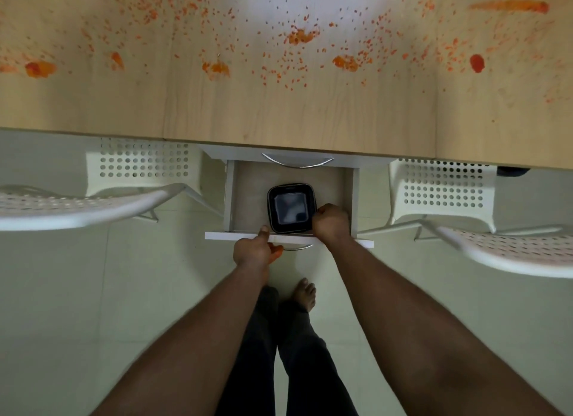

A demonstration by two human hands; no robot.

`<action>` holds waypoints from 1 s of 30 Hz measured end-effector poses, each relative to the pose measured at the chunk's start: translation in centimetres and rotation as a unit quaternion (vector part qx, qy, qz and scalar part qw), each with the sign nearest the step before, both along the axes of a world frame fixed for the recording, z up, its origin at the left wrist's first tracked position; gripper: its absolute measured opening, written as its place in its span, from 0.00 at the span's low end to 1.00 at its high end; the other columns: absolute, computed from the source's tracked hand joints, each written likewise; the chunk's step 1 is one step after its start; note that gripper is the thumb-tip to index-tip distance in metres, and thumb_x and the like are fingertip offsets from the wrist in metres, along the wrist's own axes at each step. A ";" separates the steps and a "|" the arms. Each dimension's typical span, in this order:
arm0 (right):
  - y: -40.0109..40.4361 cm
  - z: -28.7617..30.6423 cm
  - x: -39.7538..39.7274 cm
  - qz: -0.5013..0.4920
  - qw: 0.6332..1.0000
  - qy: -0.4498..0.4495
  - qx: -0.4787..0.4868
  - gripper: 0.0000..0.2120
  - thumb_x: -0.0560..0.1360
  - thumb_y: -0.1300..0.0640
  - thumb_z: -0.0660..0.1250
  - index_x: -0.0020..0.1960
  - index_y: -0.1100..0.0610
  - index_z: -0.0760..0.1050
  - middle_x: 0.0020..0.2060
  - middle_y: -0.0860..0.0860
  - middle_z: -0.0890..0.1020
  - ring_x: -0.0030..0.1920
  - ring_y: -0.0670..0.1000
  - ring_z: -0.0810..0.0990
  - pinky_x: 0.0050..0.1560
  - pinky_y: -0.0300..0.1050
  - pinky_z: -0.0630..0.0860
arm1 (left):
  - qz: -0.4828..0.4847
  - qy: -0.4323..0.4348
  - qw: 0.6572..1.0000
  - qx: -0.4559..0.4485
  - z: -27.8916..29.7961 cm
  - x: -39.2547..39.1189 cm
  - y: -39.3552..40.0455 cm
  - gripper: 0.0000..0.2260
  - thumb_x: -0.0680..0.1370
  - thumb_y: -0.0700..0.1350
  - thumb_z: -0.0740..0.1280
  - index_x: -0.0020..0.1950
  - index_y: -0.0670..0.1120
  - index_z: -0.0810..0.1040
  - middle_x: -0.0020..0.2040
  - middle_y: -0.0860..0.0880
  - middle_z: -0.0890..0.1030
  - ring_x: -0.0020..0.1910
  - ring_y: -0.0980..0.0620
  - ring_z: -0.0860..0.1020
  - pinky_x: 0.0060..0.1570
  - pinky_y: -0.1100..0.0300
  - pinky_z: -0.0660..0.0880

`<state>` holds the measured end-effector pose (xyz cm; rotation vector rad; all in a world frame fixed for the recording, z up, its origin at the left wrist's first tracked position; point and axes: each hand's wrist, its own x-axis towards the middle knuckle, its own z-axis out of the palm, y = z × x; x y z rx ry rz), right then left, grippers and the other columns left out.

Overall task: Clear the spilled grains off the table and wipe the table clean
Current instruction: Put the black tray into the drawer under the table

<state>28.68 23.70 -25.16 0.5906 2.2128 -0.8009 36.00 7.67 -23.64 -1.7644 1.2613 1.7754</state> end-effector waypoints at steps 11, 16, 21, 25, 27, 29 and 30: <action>2.1 6.4 4.7 -0.130 0.972 0.195 0.023 0.11 0.78 0.62 0.67 0.58 0.58 0.85 0.49 0.52 0.88 0.50 0.53 0.84 0.49 0.36 0.71 | -0.203 -0.067 0.965 -0.155 2.3 -1.0 -2.2 0.21 0.81 0.58 0.70 0.45 0.40 0.78 0.48 0.39 0.85 0.43 0.39 0.84 0.51 0.48 0.83; 1.3 5.6 3.7 0.007 0.966 0.254 0.040 0.07 0.76 0.65 0.67 0.51 0.62 0.82 0.43 0.58 0.84 0.44 0.59 0.82 0.44 0.51 0.79 | -0.518 0.056 0.733 -0.438 4.7 -1.4 -3.4 0.15 0.77 0.54 0.74 0.55 0.45 0.81 0.53 0.44 0.81 0.54 0.42 0.79 0.47 0.50 0.76; -0.7 1.5 -1.8 0.068 0.994 0.072 0.047 0.12 0.78 0.60 0.70 0.60 0.63 0.79 0.52 0.60 0.84 0.52 0.61 0.84 0.45 0.45 0.77 | -0.604 0.108 0.703 -0.361 2.7 -2.0 -5.5 0.30 0.69 0.56 0.82 0.67 0.45 0.83 0.60 0.43 0.81 0.63 0.41 0.75 0.60 0.47 0.76; -1.6 -1.2 -3.2 0.066 0.994 0.017 0.080 0.06 0.79 0.61 0.69 0.52 0.62 0.82 0.52 0.59 0.86 0.53 0.58 0.85 0.43 0.44 0.78 | -0.602 0.126 0.702 -0.360 1.6 -1.6 -6.4 0.26 0.70 0.52 0.83 0.64 0.43 0.85 0.58 0.42 0.84 0.58 0.41 0.78 0.58 0.49 0.77; -1.8 -1.5 -2.7 0.067 0.993 0.016 0.092 0.06 0.79 0.59 0.70 0.50 0.62 0.82 0.50 0.58 0.86 0.52 0.58 0.86 0.45 0.44 0.79 | -0.598 0.123 0.705 -0.360 1.5 -1.6 -6.5 0.26 0.70 0.53 0.83 0.64 0.43 0.85 0.57 0.42 0.84 0.57 0.42 0.79 0.58 0.49 0.77; -1.8 -1.4 -2.0 0.070 0.993 0.031 0.091 0.06 0.78 0.60 0.69 0.51 0.62 0.82 0.50 0.58 0.86 0.52 0.58 0.86 0.44 0.42 0.76 | -0.598 0.124 0.705 -0.360 1.5 -1.6 -6.4 0.27 0.70 0.52 0.83 0.64 0.42 0.84 0.57 0.42 0.84 0.58 0.42 0.78 0.58 0.49 0.77; -1.9 -1.0 -1.5 0.061 0.994 0.048 0.082 0.05 0.78 0.62 0.68 0.51 0.62 0.81 0.50 0.59 0.86 0.51 0.59 0.85 0.43 0.42 0.76 | -0.601 0.123 0.702 -0.362 1.6 -1.6 -6.3 0.26 0.70 0.52 0.83 0.64 0.42 0.84 0.57 0.42 0.83 0.58 0.41 0.78 0.58 0.48 0.77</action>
